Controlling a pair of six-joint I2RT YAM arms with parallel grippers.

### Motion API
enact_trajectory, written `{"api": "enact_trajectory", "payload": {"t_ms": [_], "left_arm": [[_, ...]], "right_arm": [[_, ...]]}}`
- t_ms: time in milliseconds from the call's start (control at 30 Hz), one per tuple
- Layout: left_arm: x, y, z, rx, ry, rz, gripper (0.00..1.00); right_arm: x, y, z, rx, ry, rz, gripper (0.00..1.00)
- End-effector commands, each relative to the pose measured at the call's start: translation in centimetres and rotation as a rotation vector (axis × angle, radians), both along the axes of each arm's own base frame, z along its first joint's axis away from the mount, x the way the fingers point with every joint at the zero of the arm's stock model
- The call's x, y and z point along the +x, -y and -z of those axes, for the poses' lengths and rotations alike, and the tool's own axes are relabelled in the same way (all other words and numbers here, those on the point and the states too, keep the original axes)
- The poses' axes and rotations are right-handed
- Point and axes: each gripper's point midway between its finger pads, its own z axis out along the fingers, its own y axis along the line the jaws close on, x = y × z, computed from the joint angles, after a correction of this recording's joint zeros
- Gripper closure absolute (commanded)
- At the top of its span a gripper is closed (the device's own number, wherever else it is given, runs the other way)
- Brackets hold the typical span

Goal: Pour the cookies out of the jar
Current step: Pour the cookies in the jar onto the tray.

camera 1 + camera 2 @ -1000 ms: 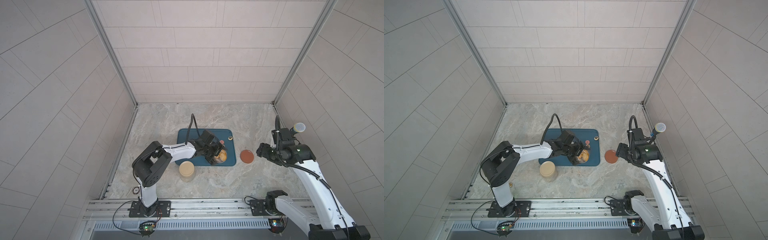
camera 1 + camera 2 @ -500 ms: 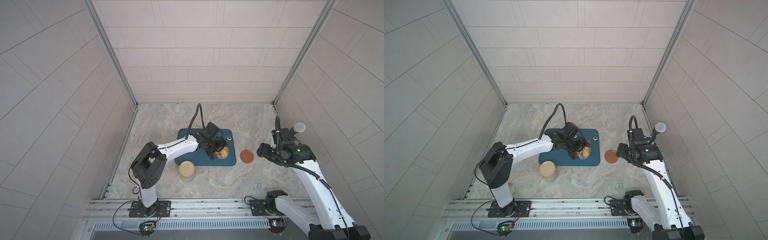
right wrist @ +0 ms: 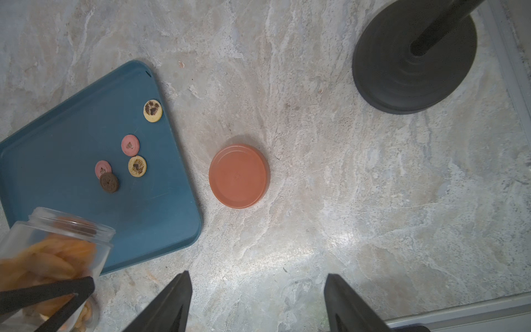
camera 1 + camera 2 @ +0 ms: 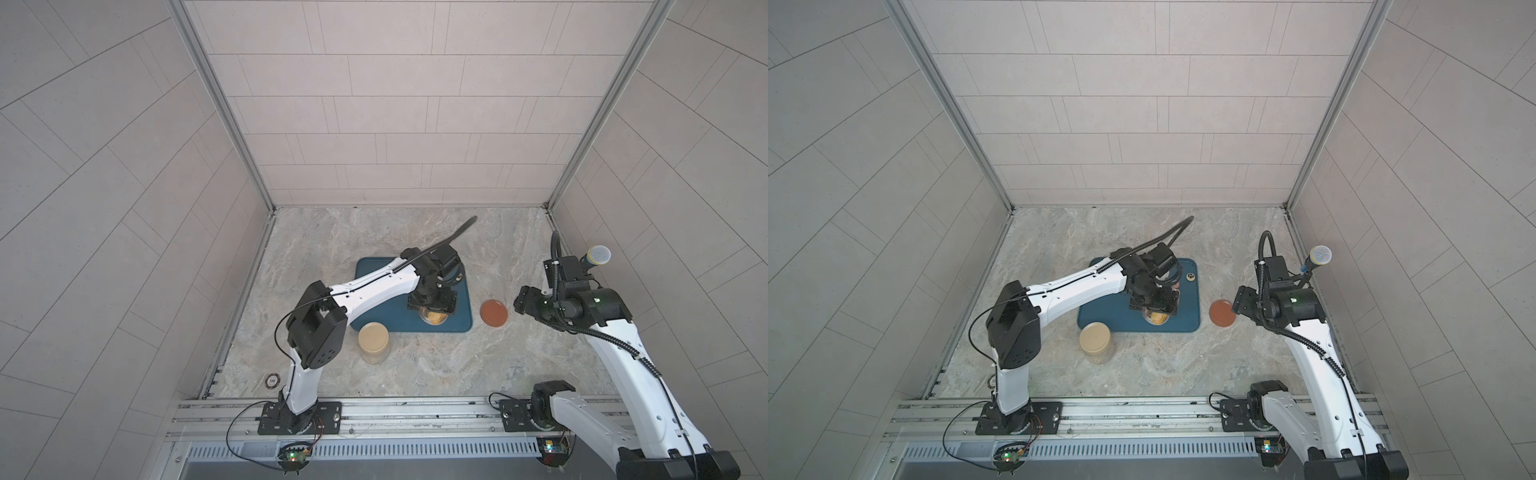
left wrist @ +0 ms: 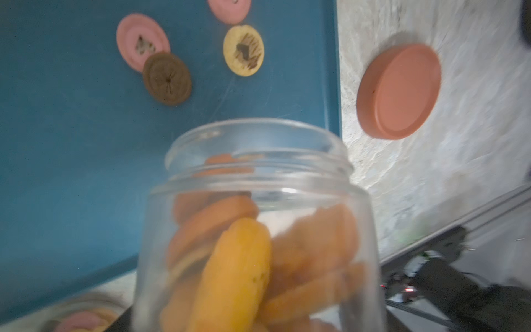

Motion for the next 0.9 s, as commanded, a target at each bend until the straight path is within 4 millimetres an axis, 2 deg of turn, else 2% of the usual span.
{"api": "enact_trajectory", "payload": {"t_ms": [0,133,167,333,433,467,500,533,567,633,767,800,867], "left_arm": [[0.5,-3.5,0.2,0.359,0.201,0.323,1.00],[2.7,-5.3,1.3,0.527,0.305,0.331,1.00],[3.4,-5.6,0.9,0.557,0.350,0.321,1.00],[4.3,-3.9,-2.1,0.528,0.548,0.369,1.00],[4.5,-4.2,-4.1,0.573,0.633,0.371,1.00],[4.6,-4.3,-3.8,0.574,0.672,0.389,1.00],[4.6,-3.8,-1.4,0.536,0.681,0.443,1.00],[4.4,-3.5,-0.1,0.541,0.671,0.481,1.00],[4.5,-3.4,0.4,0.586,0.654,0.499,1.00],[4.5,-3.8,-0.4,0.666,0.619,0.466,1.00],[4.8,-3.9,-4.3,0.595,0.738,0.348,1.00],[4.7,-4.3,-4.9,0.521,0.751,0.295,1.00],[3.8,-4.5,-4.5,0.265,0.688,0.223,1.00]], "right_arm": [[-0.2,0.3,-0.6,-0.009,0.016,0.008,0.23],[-0.4,0.3,-0.5,-0.007,0.014,0.008,0.23],[-0.4,0.3,-0.6,-0.006,0.013,0.009,0.23],[-0.6,0.3,-0.4,-0.010,0.008,0.006,0.23],[-0.5,0.3,-0.5,-0.004,0.010,0.007,0.23],[-0.5,0.2,-0.7,-0.004,0.016,0.006,0.23],[-0.5,0.3,-0.7,-0.006,0.021,0.010,0.23],[-0.5,0.4,-0.6,-0.008,0.022,0.012,0.23],[-0.4,0.4,-0.4,-0.010,0.017,0.010,0.23],[-0.5,0.4,-0.2,-0.013,0.001,0.005,0.23],[-0.7,0.6,-0.3,-0.019,0.010,0.011,0.23],[-0.7,0.7,-0.3,-0.019,0.010,0.011,0.23],[-0.7,0.7,-0.3,-0.019,0.006,0.011,0.23]]}}
